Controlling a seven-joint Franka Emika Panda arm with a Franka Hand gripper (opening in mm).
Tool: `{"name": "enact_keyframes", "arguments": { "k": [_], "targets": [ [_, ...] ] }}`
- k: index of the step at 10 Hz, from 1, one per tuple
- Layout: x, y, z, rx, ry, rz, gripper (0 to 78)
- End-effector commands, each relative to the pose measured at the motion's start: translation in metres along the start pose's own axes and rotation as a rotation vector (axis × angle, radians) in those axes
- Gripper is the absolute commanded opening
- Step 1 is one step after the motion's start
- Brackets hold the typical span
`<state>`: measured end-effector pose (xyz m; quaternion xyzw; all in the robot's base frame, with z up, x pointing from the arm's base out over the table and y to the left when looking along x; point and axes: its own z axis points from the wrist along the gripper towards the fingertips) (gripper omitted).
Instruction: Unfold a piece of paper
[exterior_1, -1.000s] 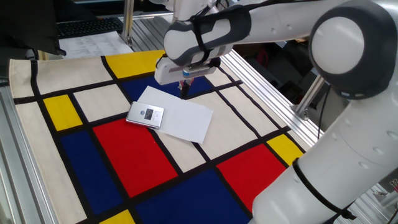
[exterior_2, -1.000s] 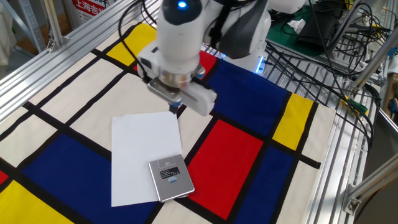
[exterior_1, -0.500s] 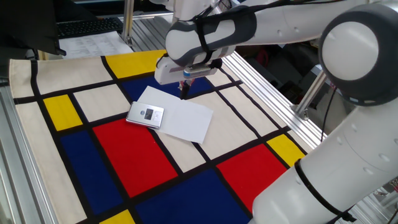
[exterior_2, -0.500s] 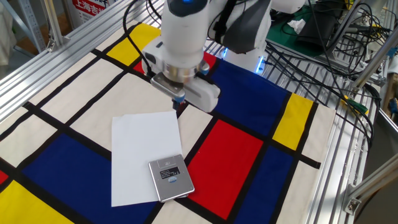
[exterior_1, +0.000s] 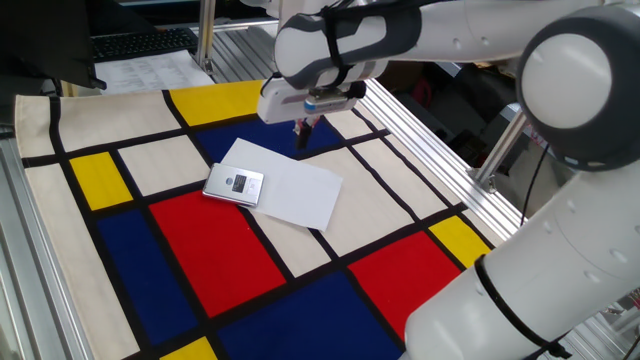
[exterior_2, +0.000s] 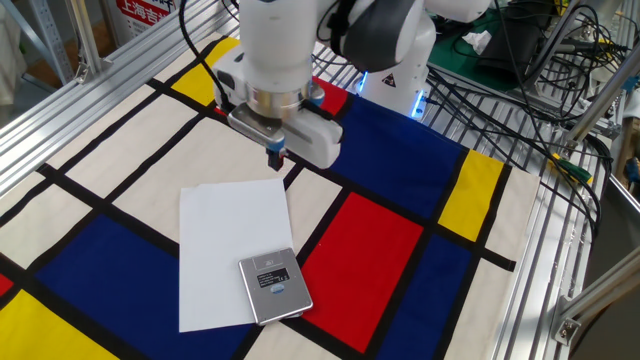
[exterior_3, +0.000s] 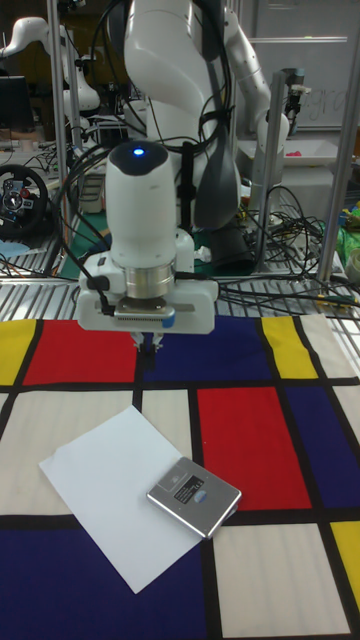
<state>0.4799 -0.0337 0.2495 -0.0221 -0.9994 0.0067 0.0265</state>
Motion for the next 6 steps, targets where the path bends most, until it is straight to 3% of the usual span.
{"name": "enact_keyframes", "arguments": {
  "k": [1, 6],
  "targets": [
    [0.022, 0.013, 0.001, -0.002, -0.003, 0.021, 1.1],
    [0.009, 0.016, 0.004, 0.003, -0.013, -0.008, 1.1]
  ]
}}
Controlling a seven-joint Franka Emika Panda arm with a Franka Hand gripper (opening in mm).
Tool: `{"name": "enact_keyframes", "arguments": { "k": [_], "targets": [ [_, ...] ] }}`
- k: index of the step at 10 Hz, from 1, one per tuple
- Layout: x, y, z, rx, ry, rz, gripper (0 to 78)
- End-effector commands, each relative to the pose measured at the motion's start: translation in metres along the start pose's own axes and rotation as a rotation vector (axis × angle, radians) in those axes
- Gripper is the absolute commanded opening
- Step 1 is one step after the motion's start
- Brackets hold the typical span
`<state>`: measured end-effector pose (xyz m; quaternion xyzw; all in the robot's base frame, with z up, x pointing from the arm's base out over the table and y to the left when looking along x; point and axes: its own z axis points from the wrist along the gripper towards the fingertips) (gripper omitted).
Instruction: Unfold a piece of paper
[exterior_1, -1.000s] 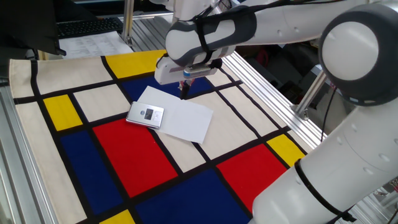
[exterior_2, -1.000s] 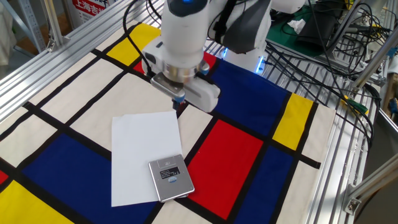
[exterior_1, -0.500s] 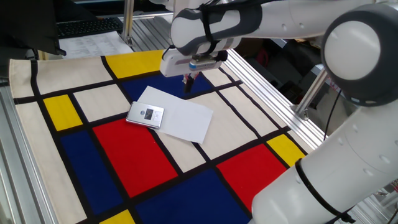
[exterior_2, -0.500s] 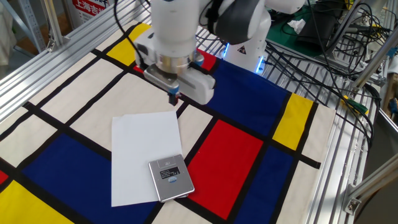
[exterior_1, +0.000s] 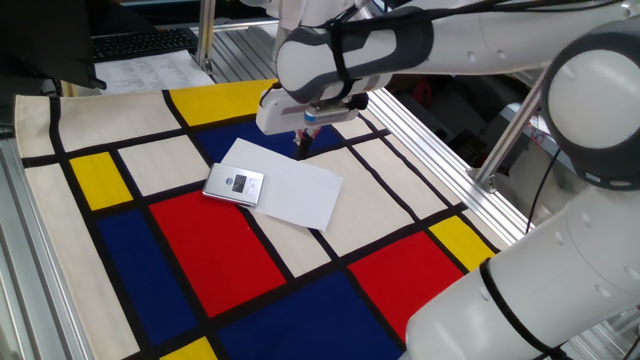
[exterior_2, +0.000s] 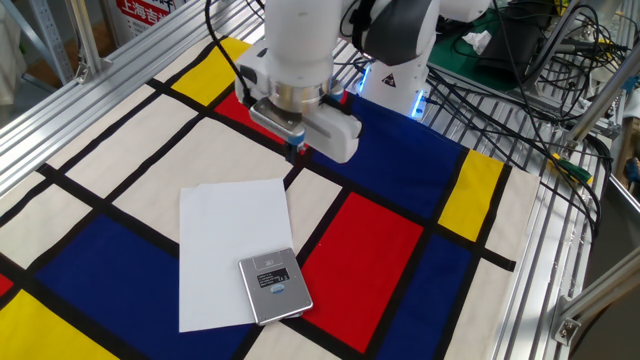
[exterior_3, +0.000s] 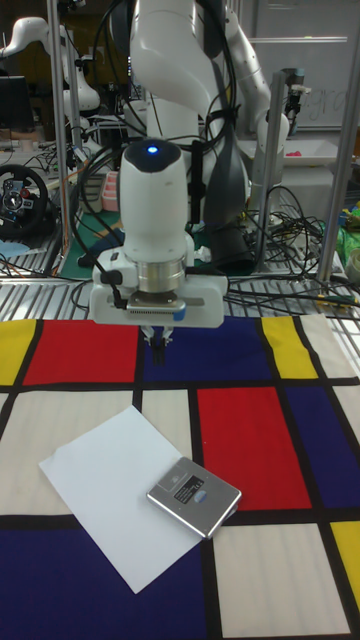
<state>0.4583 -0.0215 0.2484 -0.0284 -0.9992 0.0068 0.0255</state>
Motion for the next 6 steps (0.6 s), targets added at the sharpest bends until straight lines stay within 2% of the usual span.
{"name": "enact_keyframes", "arguments": {
  "k": [1, 6],
  "targets": [
    [-0.0124, 0.0048, 0.0017, 0.005, -0.01, -0.02, 1.1],
    [-0.0123, 0.0048, 0.0017, 0.01, -0.007, -0.024, 1.1]
  ]
}}
